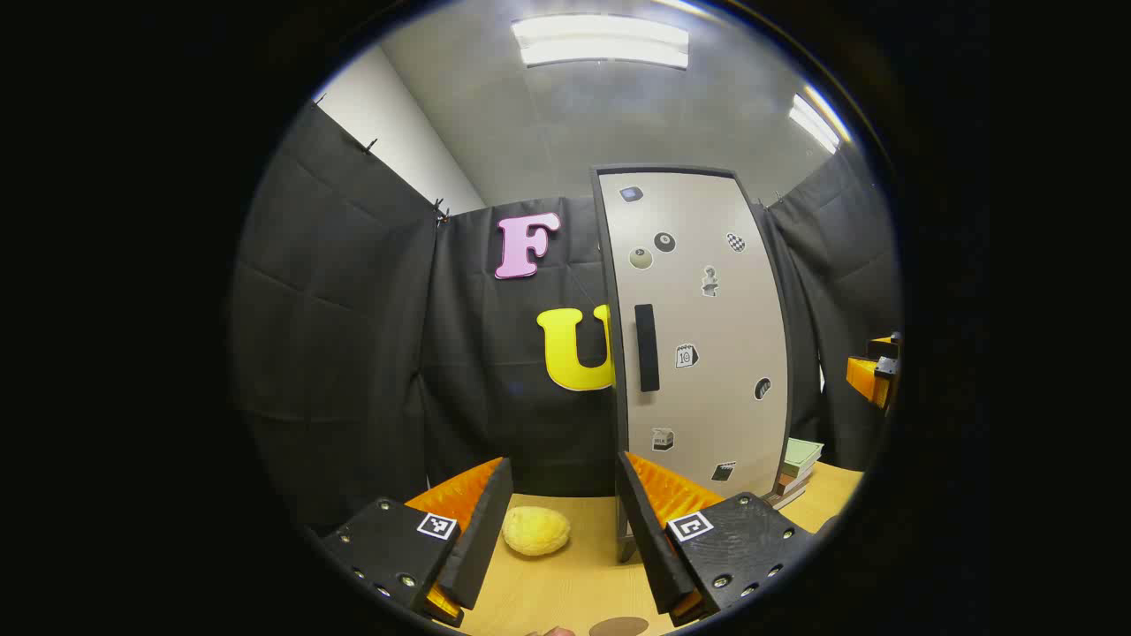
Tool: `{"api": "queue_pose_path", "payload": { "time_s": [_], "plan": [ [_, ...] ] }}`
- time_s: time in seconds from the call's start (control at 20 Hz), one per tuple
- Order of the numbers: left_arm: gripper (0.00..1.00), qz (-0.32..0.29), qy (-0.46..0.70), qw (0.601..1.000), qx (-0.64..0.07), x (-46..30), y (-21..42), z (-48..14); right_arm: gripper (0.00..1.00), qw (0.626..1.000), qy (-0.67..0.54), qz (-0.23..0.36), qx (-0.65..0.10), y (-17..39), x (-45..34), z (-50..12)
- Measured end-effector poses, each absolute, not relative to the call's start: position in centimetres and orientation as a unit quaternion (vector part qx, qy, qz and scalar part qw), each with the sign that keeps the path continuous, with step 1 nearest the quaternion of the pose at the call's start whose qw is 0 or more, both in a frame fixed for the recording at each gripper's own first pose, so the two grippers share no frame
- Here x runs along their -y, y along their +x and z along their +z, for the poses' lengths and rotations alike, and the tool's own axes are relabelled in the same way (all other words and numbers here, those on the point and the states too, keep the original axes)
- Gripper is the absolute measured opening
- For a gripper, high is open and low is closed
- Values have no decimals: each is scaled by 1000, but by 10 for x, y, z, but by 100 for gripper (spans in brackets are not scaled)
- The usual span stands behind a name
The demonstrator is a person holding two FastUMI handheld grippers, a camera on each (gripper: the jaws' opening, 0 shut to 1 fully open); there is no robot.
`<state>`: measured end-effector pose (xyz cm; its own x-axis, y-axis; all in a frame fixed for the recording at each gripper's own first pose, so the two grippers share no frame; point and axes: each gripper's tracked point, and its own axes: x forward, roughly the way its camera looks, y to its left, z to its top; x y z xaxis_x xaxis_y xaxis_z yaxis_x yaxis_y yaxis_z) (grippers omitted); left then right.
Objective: Open the cabinet door with the right hand, grasp the bottle in the cabinet with the left hand and place it on the coaster, then close the cabinet door with the right hand.
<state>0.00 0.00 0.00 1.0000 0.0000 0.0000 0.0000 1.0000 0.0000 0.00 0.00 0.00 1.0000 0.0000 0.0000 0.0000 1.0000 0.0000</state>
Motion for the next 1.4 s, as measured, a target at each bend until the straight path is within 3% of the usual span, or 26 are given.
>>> {"api": "queue_pose_path", "payload": {
  "time_s": [0.8,1.4],
  "plan": [
    [68,-5,12,1000,9,1,-5,6,98,1000,5,15,-1,-1,-6,0],
    [68,24,26,999,6,-29,-16,3,98,998,5,57,5,31,-45,19]
  ]
}}
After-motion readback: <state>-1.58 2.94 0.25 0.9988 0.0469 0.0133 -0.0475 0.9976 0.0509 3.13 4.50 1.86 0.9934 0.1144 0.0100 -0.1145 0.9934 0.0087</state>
